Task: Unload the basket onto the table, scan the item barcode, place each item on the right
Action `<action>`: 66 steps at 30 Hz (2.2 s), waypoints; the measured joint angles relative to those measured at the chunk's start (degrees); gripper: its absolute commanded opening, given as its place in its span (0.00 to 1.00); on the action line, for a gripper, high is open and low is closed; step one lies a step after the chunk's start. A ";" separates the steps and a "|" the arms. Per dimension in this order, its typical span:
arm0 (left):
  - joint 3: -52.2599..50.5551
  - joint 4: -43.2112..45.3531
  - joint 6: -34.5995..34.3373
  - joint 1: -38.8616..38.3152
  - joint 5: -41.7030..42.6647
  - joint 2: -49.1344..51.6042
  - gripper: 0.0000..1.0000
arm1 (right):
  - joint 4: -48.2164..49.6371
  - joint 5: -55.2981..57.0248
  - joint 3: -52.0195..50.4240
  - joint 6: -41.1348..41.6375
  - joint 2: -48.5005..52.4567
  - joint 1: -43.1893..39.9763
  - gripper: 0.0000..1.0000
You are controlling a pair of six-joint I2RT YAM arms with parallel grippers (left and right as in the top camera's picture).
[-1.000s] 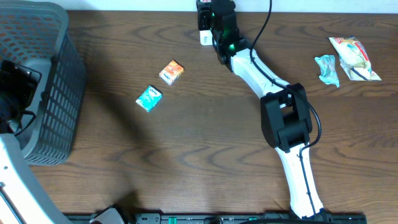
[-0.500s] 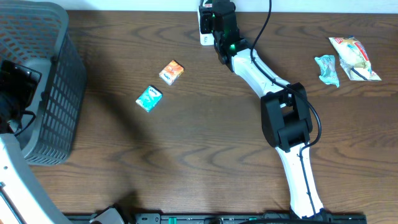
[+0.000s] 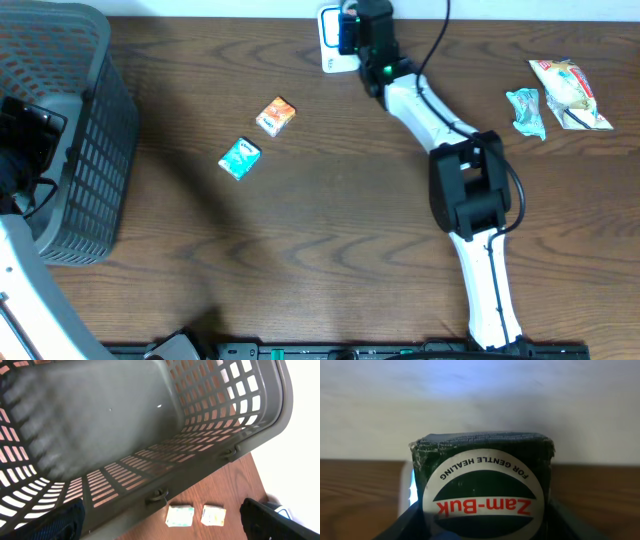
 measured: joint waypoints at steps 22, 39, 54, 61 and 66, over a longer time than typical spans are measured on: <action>0.00 0.02 0.00 0.00 0.00 0.00 0.98 | -51.06 0.42 -0.02 -11.32 -14.49 -26.80 0.54; 0.00 0.02 0.00 0.00 0.00 0.00 0.98 | -57.27 -10.16 -0.09 -10.36 -14.47 -35.47 0.99; 0.00 0.02 0.00 0.00 0.00 0.00 0.98 | -60.46 -37.70 -0.96 -9.25 -14.49 -17.44 0.84; 0.00 0.00 0.00 0.00 0.00 0.00 0.98 | -49.99 -39.50 -3.10 -0.66 -14.47 -3.69 0.72; 0.00 0.02 0.00 0.00 0.00 0.00 0.98 | -39.34 -37.27 -3.26 8.72 -14.47 2.49 0.73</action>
